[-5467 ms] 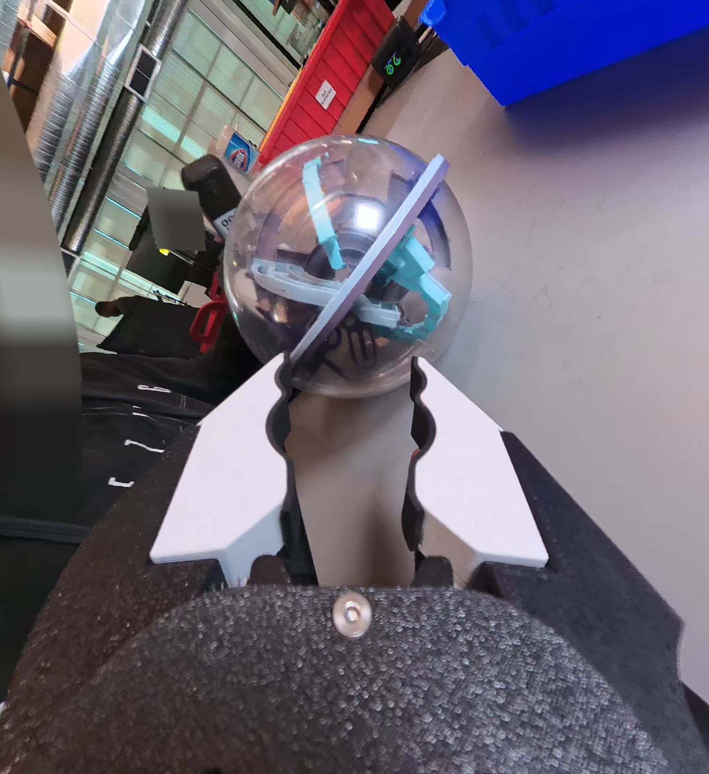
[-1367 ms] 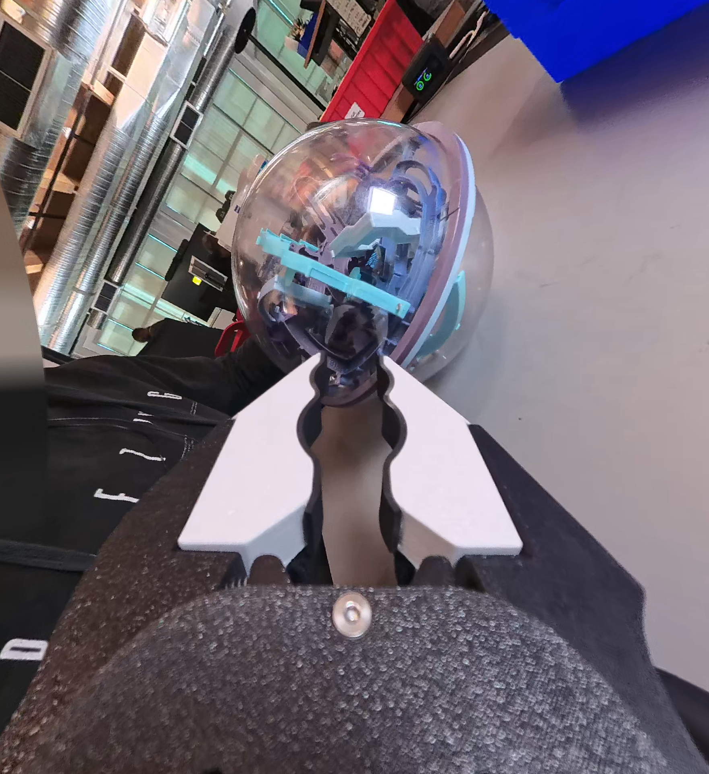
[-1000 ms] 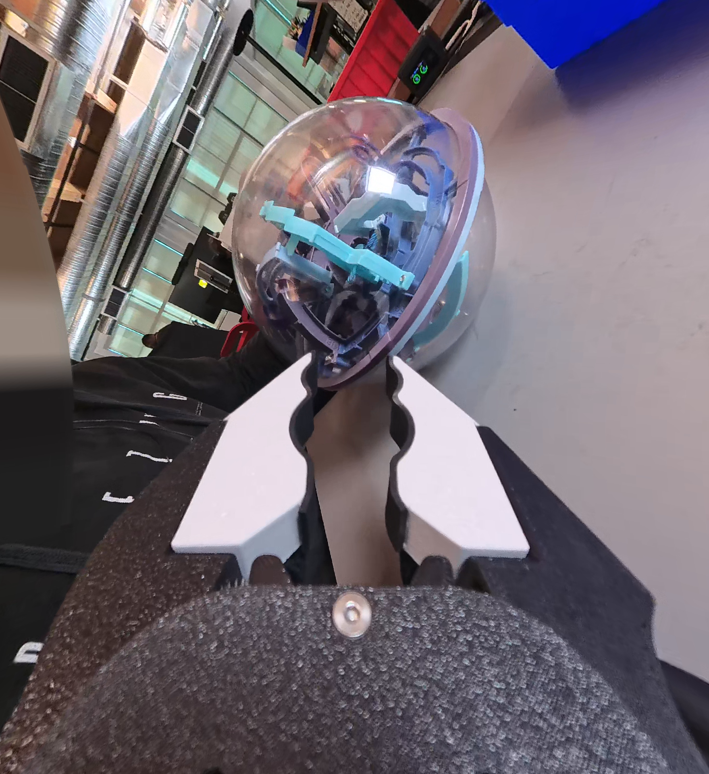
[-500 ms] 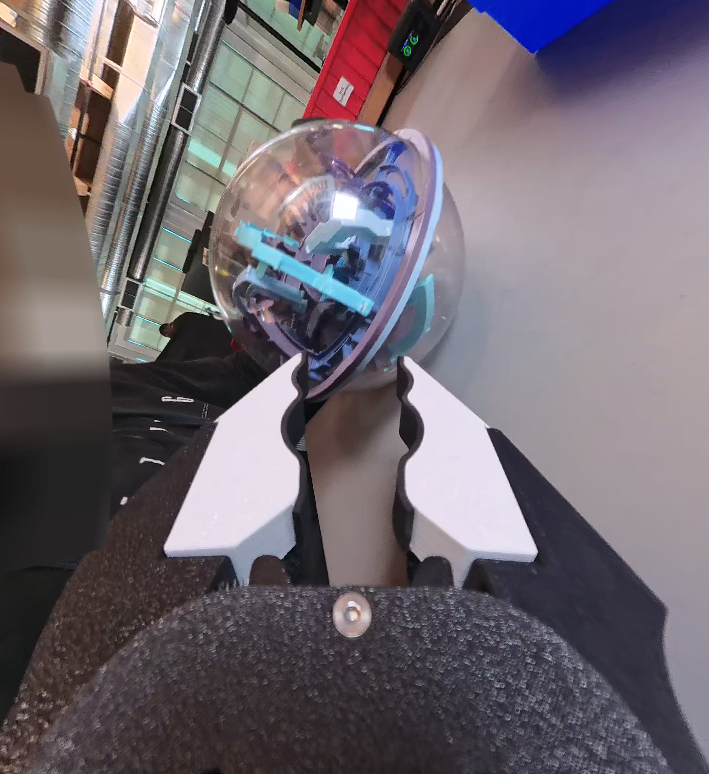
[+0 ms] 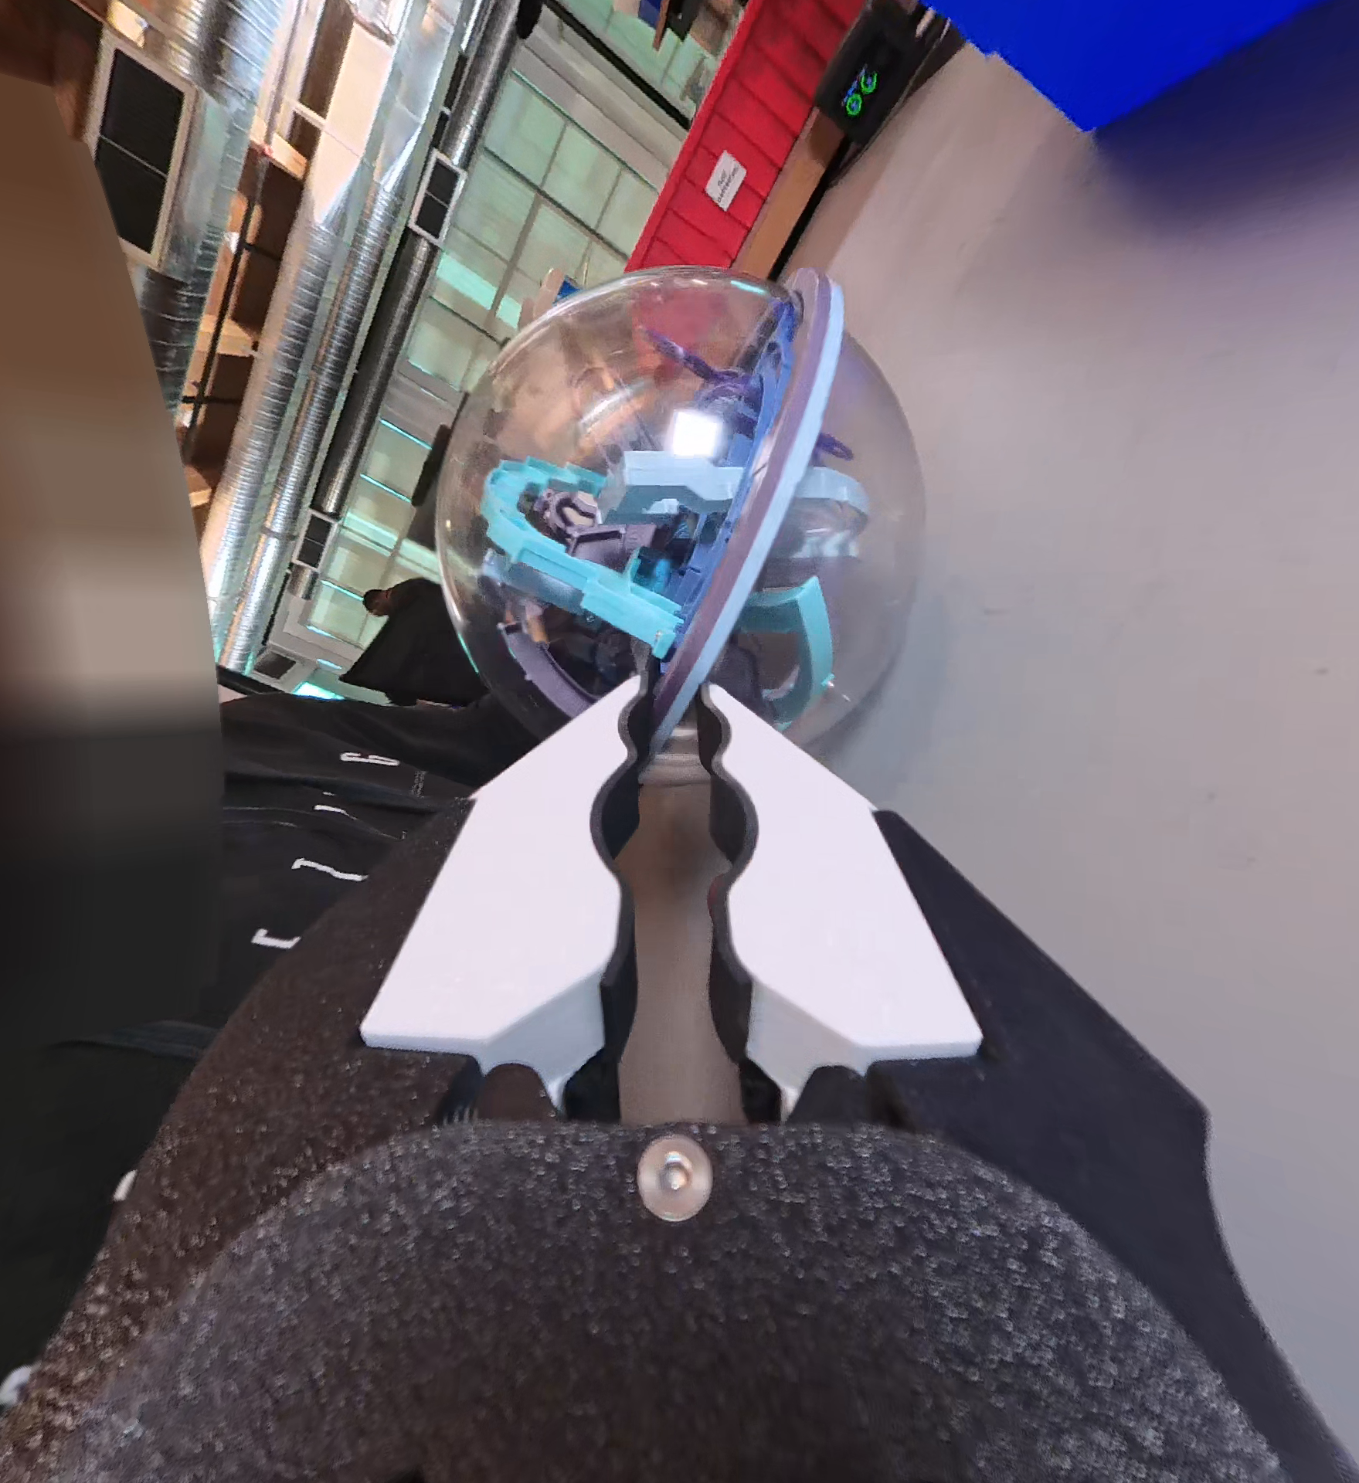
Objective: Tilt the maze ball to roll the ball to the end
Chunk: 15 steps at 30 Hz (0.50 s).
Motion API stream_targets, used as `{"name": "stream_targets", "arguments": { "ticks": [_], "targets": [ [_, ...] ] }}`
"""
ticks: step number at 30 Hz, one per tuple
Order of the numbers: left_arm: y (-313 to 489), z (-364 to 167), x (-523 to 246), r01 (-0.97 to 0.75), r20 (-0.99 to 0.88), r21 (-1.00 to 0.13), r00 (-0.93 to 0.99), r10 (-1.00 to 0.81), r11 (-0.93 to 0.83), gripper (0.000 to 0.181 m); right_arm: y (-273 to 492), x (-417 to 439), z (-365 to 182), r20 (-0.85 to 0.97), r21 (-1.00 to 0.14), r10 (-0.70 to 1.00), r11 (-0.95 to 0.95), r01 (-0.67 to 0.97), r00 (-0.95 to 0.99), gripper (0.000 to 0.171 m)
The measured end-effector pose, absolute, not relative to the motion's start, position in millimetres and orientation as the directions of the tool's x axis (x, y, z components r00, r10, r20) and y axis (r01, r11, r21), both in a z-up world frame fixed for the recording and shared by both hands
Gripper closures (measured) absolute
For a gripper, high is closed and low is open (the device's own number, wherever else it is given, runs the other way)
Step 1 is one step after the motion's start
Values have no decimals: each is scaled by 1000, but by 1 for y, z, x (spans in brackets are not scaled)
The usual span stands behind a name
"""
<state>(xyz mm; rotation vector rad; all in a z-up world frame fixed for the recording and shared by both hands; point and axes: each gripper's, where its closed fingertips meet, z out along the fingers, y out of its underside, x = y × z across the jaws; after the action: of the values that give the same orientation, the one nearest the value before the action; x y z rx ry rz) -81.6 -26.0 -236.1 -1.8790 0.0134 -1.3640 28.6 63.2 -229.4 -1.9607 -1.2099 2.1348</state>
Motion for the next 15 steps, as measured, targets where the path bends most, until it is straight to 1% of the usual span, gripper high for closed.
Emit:
{"name": "stream_targets", "arguments": {
  "ticks": [1,3,5,9,15],
  "targets": [
    [-23,-234,-84,426,784,-613,432,-445,-666,156,64,29,-228,-835,-545,502,-697,466,-226,164],
    [-15,-226,-88,460,782,-620,424,-456,-636,159,66,29,-226,-804,-590,546,-679,437,-236,164],
    [-8,-213,-92,477,758,-653,423,-497,-588,172,69,29,-217,-782,-622,560,-677,393,-272,164],
    [4,-172,-97,472,667,-743,474,-574,-474,174,76,26,-186,-721,-691,605,-664,284,-339,166],
    [2,-72,-96,325,411,-909,595,-690,-261,174,79,24,-100,-516,-832,718,-549,76,-467,165]
  ]
}}
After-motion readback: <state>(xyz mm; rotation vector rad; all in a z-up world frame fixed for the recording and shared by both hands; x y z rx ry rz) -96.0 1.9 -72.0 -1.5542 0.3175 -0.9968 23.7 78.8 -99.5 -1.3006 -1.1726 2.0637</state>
